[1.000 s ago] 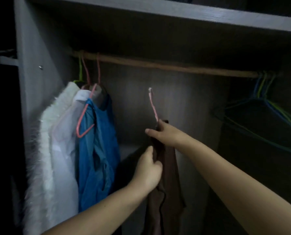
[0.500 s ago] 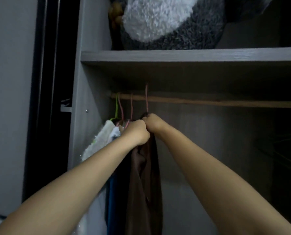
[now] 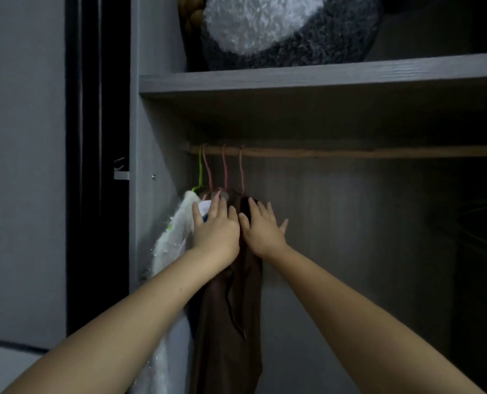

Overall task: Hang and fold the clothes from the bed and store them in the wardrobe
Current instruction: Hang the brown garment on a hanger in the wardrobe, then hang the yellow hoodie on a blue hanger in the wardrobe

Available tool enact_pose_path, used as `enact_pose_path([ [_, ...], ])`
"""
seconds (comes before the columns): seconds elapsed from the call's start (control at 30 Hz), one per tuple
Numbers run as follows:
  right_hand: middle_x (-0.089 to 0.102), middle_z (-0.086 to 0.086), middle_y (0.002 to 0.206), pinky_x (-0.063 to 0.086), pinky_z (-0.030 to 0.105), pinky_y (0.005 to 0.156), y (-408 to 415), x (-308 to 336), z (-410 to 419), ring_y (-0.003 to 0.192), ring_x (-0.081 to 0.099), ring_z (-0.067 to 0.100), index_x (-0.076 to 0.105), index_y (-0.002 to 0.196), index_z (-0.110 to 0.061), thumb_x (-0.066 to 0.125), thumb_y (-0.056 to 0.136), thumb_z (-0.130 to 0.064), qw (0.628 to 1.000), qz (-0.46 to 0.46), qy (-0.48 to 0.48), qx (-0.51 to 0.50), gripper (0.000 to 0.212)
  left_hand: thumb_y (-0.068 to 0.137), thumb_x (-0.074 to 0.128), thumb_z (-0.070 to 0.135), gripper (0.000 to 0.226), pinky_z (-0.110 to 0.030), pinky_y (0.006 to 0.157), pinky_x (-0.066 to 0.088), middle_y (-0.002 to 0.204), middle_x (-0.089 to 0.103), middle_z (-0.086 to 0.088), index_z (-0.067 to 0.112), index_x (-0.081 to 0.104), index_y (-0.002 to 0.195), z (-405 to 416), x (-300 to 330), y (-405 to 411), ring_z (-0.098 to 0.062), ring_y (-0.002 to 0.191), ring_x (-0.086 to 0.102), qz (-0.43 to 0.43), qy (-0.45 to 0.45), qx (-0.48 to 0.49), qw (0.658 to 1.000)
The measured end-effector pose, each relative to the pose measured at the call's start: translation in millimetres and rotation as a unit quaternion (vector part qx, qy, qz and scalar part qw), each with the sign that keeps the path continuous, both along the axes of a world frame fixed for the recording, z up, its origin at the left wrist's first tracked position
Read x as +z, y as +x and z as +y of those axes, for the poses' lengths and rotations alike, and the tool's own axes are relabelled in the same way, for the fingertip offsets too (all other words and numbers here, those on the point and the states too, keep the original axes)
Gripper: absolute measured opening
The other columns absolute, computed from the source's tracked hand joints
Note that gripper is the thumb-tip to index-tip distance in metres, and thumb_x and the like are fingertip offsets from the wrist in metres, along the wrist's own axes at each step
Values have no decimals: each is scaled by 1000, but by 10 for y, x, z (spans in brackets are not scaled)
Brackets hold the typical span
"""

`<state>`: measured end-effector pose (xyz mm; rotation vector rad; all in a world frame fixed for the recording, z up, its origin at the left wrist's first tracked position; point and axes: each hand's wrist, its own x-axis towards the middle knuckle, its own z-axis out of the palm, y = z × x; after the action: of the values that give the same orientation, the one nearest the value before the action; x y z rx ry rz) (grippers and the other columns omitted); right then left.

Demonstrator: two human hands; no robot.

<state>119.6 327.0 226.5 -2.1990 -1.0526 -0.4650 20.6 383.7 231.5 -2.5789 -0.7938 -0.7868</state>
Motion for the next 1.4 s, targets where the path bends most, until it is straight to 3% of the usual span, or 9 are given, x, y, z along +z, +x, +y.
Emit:
enact_pose_path([
  [0.17, 9, -2, 161, -5, 56, 115, -2, -436, -673, 148, -3, 14, 12, 153, -23, 29, 103, -38, 997, -61, -2, -52, 55, 97, 38, 28, 58, -59, 109, -15, 159, 12, -13, 14, 20, 151, -452, -320, 45, -27, 148, 0, -57, 142, -124, 980],
  [0.33, 16, -2, 159, 4, 51, 118, -5, -1119, -1692, 148, 7, 15, 18, 152, -23, 34, 102, -35, 990, -12, -47, -132, 54, 95, 42, 26, 52, -53, 115, -1, 152, 32, -6, 19, 32, 146, -1104, -995, 244, -20, 143, 21, -15, 56, -268, 962],
  [0.43, 27, 4, 155, 25, 43, 115, -143, -1623, -2604, 142, 26, 23, 24, 150, -19, 39, 100, -31, 979, 62, -46, -187, 53, 94, 42, 23, 51, -45, 115, 14, 145, 40, -4, 21, 34, 144, -1677, -1468, 394, -22, 135, 32, 60, -9, -341, 938],
  [0.5, 35, 9, 149, 37, 39, 107, -305, -1937, -3220, 133, 40, 28, 30, 147, -17, 41, 100, -29, 967, 119, -43, -221, 50, 93, 43, 22, 47, -38, 106, 29, 137, 48, -3, 20, 41, 140, -2126, -1764, 456, -24, 127, 42, 89, -35, -401, 911],
  [0.7, 56, 11, 126, 44, 39, 96, -1142, -2768, -4994, 116, 54, 31, 49, 130, -17, 42, 97, -26, 906, 207, -100, -356, 35, 94, 44, 18, 38, -36, 78, 47, 118, 60, 0, 20, 53, 131, -3736, -2640, 280, -22, 108, 56, 150, -119, -552, 812],
  [0.93, 57, 5, 127, 48, 38, 84, -2535, -3344, -6955, 111, 57, 28, 51, 128, -21, 36, 98, -31, 810, 287, -140, -492, 34, 93, 43, 25, 36, -34, 83, 46, 122, 57, 0, 24, 52, 127, -5835, -3352, -467, -22, 115, 55, 276, -103, -639, 711],
  [1.1, 57, 3, 128, 51, 35, 81, -3438, -3565, -8137, 106, 60, 24, 49, 131, -23, 36, 99, -31, 755, 328, -131, -552, 35, 95, 40, 22, 37, -34, 77, 46, 122, 57, -1, 20, 49, 131, -7000, -3601, -919, -24, 108, 57, 333, -97, -679, 647],
  [1.23, 56, 1, 124, 46, 31, 74, -3838, -3683, -8779, 106, 57, 23, 49, 131, -25, 38, 99, -32, 712, 344, -113, -602, 35, 96, 40, 22, 39, -34, 80, 49, 128, 55, 0, 20, 48, 134, -7701, -3661, -1074, -22, 109, 57, 354, -93, -704, 608],
  [1.4, 56, 2, 124, 49, 33, 80, -3988, -3885, -9319, 107, 57, 22, 50, 129, -24, 39, 98, -32, 677, 368, -82, -633, 34, 97, 40, 23, 38, -35, 82, 49, 126, 57, 1, 21, 48, 134, -8390, -3798, -1040, -20, 106, 58, 380, -98, -728, 562],
])
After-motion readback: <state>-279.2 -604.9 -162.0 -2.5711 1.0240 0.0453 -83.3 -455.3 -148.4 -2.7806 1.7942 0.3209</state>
